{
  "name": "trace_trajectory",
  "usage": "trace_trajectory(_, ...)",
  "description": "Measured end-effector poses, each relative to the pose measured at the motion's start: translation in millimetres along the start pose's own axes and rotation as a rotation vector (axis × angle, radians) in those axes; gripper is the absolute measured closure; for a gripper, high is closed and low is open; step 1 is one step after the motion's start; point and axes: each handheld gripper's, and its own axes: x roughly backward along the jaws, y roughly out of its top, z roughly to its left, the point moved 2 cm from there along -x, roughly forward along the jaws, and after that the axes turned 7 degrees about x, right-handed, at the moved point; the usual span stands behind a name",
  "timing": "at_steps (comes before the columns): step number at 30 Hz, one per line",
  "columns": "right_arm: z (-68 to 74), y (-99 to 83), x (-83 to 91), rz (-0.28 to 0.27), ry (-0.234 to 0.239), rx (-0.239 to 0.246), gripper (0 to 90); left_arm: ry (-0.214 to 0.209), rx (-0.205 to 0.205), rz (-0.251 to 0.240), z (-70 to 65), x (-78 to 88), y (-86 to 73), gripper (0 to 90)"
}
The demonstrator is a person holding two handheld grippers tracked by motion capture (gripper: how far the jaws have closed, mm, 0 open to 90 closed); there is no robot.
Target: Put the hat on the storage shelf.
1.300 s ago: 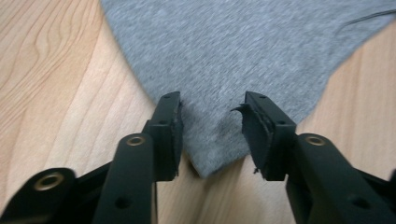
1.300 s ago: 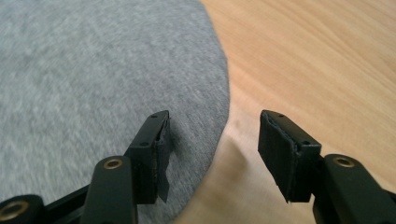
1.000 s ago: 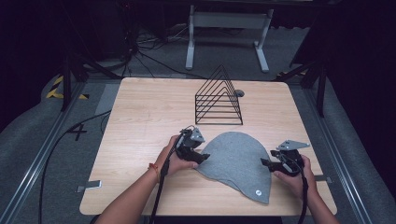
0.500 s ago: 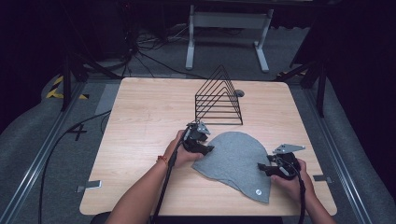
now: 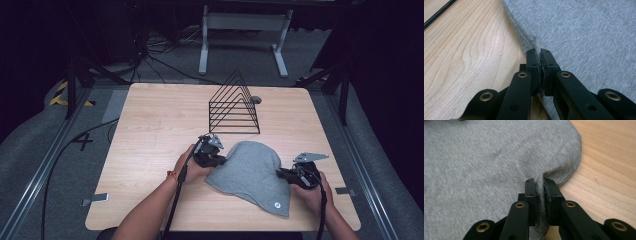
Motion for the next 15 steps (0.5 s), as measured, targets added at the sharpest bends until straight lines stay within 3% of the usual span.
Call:
trace_trajectory(5,1.0,3.8,14.7,-0.075,0.01,0.011,83.2,0.001,-0.004,-0.062,-7.9,15.1,7.3,87.3)
trace_trajectory(10,4.7,12.1,26.0,-0.122,0.0,0.057,83.2,-0.001,-0.014,-0.122,-15.8,27.1,12.4,87.6)
trace_trajectory(15,7.2,22.5,35.9,-0.16,-0.002,0.086,83.3,-0.005,-0.031,-0.141,-21.0,39.3,17.1,87.6)
